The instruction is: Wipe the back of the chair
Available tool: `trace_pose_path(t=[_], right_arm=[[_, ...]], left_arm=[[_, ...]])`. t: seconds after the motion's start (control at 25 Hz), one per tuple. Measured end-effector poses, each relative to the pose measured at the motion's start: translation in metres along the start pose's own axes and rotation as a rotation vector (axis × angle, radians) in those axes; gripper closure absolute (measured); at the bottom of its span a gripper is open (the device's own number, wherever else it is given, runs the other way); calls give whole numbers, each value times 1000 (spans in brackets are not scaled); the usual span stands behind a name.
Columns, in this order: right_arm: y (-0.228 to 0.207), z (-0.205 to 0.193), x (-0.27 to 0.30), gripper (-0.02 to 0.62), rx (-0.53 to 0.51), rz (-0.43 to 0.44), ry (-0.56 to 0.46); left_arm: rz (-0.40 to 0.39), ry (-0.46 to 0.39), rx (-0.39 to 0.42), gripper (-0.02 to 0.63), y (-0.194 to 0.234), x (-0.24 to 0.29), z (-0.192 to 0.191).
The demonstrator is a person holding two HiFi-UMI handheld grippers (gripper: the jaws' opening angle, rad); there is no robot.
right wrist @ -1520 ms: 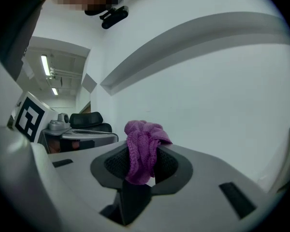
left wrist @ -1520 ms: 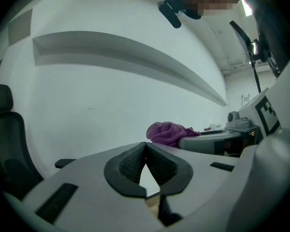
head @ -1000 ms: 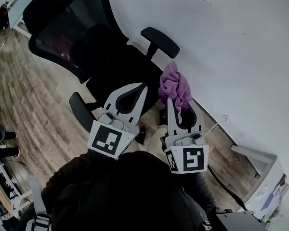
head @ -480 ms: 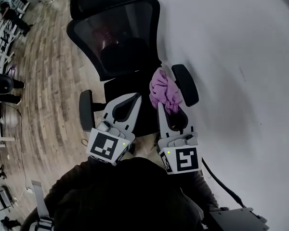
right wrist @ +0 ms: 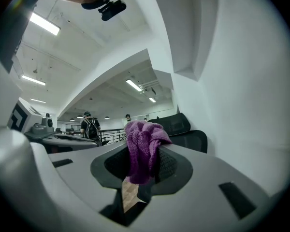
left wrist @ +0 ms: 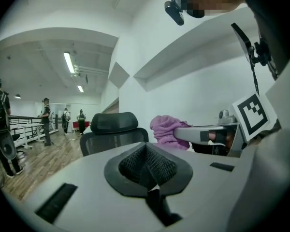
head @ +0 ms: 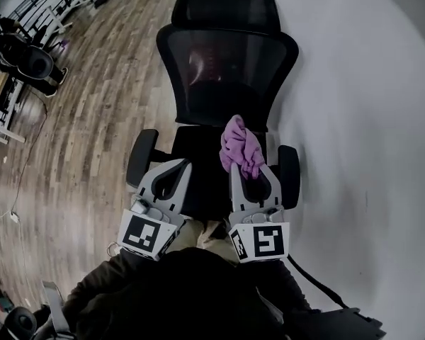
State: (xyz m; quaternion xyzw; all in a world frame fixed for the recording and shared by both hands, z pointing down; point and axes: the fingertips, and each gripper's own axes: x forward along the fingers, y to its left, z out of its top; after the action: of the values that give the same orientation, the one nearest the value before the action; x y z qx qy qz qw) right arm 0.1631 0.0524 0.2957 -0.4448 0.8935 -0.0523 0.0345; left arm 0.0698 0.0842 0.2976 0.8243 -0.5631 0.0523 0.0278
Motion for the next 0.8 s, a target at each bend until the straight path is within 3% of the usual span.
trace_pose_path(t=[0.28,0.8], right_arm=[[-7,10,43,499,-16,89,3],[-22,-2,131,499,-73,50,63]], left_arm=[[83,-18,26,601,27,20,12],[13,-81,-32,601,95,100,16]])
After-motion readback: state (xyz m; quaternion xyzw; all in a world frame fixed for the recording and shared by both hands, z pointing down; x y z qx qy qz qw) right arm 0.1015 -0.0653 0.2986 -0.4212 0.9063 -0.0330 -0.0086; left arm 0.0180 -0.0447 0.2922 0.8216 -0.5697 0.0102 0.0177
